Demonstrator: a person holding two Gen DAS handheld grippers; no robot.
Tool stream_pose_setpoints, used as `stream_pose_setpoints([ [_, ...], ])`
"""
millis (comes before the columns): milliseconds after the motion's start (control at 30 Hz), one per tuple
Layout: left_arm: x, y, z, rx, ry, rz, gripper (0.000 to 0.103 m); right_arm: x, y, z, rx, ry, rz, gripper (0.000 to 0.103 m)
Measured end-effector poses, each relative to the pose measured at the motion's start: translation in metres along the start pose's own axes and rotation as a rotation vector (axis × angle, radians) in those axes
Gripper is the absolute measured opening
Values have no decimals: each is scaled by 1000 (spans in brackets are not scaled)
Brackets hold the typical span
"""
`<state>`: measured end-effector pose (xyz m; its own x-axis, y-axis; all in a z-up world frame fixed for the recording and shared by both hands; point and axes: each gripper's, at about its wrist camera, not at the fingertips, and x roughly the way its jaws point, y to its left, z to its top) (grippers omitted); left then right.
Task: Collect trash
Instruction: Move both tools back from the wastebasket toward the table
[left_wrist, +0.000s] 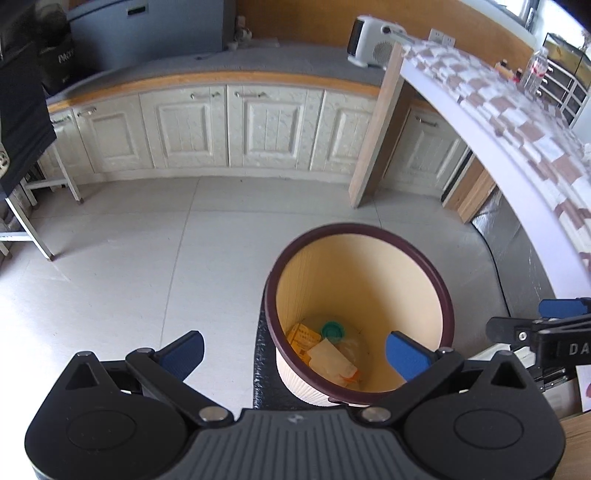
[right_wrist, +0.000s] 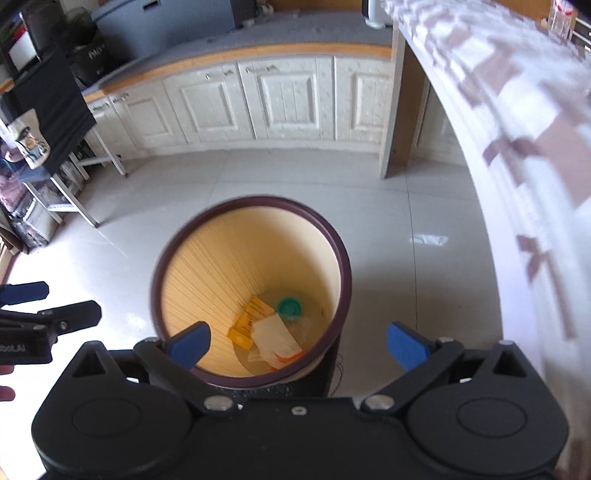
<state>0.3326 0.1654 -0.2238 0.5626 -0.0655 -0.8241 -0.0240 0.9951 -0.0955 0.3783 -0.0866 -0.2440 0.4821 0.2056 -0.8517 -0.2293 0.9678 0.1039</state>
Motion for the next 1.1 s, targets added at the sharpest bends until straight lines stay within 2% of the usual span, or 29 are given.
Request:
stream_pose_setpoints([
  [233,-43,6,0,-10,-83,4,103,-44,4,0,-17,-92,-8,103],
  [500,-102,6,-2,-49,-225,-7,103,-103,11,-4,-35,-241,29,103],
  [833,-170,-13,0,-40,-391,-16,103,-183,2,-11,-40,-437,25,103],
  [1100,-209,-53,-2,-9,-556,-53,103,-239,-25,-32,-49,-607,-22,103],
])
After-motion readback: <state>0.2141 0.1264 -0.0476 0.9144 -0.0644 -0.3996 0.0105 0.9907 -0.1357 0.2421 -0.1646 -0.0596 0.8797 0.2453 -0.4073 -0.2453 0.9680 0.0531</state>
